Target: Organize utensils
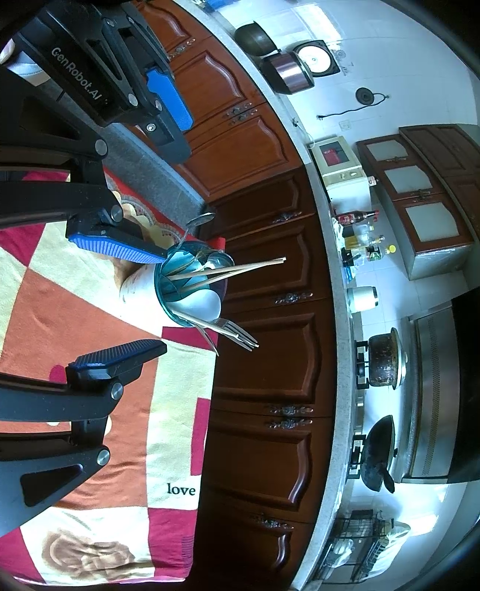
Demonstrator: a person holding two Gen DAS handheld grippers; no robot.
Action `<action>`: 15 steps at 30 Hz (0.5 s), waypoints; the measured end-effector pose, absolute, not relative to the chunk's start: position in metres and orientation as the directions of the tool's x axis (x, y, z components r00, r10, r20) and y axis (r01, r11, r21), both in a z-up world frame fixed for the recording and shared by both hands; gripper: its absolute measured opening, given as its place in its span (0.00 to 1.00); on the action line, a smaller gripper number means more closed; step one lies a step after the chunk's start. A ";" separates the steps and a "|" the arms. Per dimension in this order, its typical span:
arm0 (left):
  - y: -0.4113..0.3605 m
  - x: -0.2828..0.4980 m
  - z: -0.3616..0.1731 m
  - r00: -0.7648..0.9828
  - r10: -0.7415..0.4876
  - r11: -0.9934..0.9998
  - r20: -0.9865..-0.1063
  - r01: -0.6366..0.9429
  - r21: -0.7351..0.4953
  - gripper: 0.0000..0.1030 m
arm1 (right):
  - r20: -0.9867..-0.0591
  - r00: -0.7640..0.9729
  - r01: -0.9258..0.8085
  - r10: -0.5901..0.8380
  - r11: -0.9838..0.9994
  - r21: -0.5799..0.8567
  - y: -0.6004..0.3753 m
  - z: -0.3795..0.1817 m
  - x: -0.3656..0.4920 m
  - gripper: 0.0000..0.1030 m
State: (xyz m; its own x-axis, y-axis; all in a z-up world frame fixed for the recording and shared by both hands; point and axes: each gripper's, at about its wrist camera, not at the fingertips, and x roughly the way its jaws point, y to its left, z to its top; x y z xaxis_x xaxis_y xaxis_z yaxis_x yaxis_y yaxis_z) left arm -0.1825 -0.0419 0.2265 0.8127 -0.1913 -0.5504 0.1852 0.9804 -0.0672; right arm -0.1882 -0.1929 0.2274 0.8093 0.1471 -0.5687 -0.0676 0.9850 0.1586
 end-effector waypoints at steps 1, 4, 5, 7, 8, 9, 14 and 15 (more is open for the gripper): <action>-0.042 -0.183 0.226 0.812 -0.191 0.980 -0.551 0.185 -0.068 0.39 | -0.569 0.809 -0.068 0.148 0.985 0.159 -0.193 0.227 -0.188 0.40; -0.042 -0.183 0.227 0.811 -0.192 0.980 -0.552 0.184 -0.071 0.39 | -0.572 0.807 -0.067 0.148 0.985 0.160 -0.193 0.225 -0.188 0.40; -0.043 -0.183 0.227 0.811 -0.192 0.980 -0.553 0.183 -0.071 0.39 | -0.573 0.806 -0.067 0.149 0.985 0.161 -0.193 0.225 -0.188 0.40; -0.043 -0.182 0.227 0.809 -0.189 0.981 -0.556 0.182 -0.069 0.39 | -0.576 0.803 -0.068 0.150 0.984 0.162 -0.193 0.223 -0.187 0.40; -0.044 -0.182 0.227 0.808 -0.187 0.981 -0.558 0.180 -0.068 0.39 | -0.577 0.803 -0.068 0.150 0.984 0.162 -0.193 0.222 -0.187 0.40; -0.045 -0.182 0.226 0.806 -0.188 0.981 -0.561 0.181 -0.070 0.39 | -0.579 0.801 -0.068 0.151 0.984 0.162 -0.193 0.221 -0.186 0.40; -0.046 -0.178 0.223 0.801 -0.187 0.981 -0.569 0.180 -0.069 0.39 | -0.586 0.796 -0.069 0.156 0.983 0.168 -0.194 0.219 -0.184 0.40; -0.046 -0.178 0.223 0.801 -0.187 0.981 -0.569 0.180 -0.070 0.39 | -0.587 0.795 -0.069 0.157 0.983 0.169 -0.194 0.218 -0.183 0.40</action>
